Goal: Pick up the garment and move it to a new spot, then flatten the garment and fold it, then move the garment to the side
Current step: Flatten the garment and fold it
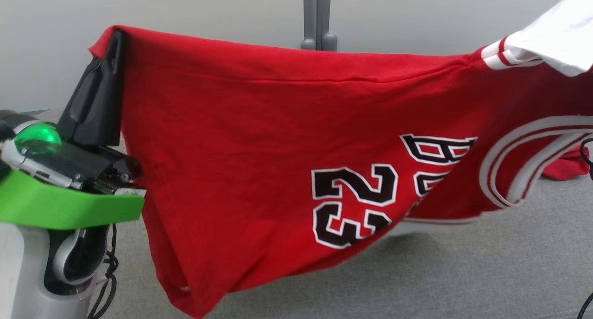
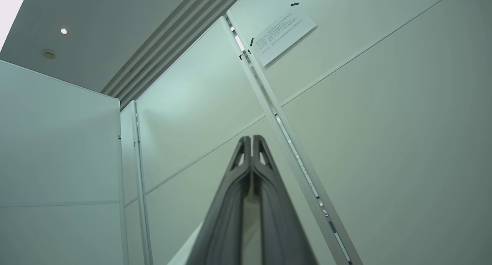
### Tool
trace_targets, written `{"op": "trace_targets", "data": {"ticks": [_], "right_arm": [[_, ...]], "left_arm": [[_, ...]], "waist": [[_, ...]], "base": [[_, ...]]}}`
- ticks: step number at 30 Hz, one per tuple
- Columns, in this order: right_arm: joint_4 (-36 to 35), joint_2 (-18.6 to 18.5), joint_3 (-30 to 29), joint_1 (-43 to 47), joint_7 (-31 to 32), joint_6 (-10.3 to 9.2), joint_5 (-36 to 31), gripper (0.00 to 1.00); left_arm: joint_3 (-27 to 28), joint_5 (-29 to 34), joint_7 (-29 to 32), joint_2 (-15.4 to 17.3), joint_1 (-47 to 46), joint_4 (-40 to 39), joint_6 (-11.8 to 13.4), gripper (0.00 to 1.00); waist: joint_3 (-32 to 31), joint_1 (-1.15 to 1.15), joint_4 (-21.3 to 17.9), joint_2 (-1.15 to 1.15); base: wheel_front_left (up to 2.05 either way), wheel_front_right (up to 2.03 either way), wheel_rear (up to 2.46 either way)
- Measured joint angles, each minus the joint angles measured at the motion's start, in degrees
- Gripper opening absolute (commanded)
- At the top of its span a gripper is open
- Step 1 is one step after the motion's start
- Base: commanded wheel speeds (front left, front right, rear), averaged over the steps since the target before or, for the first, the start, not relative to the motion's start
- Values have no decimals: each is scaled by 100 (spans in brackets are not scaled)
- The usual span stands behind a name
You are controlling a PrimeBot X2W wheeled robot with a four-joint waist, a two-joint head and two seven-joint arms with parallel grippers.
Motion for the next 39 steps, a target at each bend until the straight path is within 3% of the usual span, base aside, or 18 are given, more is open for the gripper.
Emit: {"op": "trace_targets", "data": {"ticks": [5, 8, 10, 12, 14, 17, 33, 36, 39], "right_arm": [[502, -27, 458, -222, 455, -307, -8, 0], [910, -43, 957, -494, 720, -308, -314, 0], [868, 21, 802, -906, 637, -388, -406, 0], [778, 97, 579, -1399, 498, -420, -374, 0], [791, 55, 586, -1631, 513, -421, -365, 0], [945, 71, 665, -1622, 515, -421, -372, 0], [900, -229, 124, -1985, 403, -547, -371, 0], [1033, -309, 103, -2004, 589, -686, -345, 0], [1484, -264, 483, -2000, 976, -768, -347, 0]], "left_arm": [[-435, -709, 1222, 8, -209, 1010, 120, 0], [-415, -955, 1606, -8, -250, 1626, 310, 0], [279, -1582, 1386, -479, -654, 1602, 667, 0], [345, -1956, 1532, -683, -1376, 1464, 703, 0], [-204, -1727, 2247, -339, -1644, 1557, 659, 0], [-350, -1700, 2598, -113, -1546, 1750, 660, 0], [-186, -2381, 3808, 285, -2249, 1354, 657, 0], [-252, -2447, 4121, 363, -2251, 1464, 779, 0], [-378, -2405, 4340, 415, -2250, 1789, 921, 0]], "waist": [[102, 0, -6, 0], [182, 0, -25, 0], [236, 0, -44, 0], [286, 0, -58, 0], [330, 0, -72, 0], [351, 0, -82, 0], [276, 0, -111, 0], [313, 0, -102, 0], [394, 0, -85, 0]], "base": [[0, 0, 0], [0, 0, 0], [0, 0, 0], [0, 0, 0], [0, 0, 0], [0, 0, 0], [0, 0, 0], [0, 0, 0], [0, 0, 0]]}}
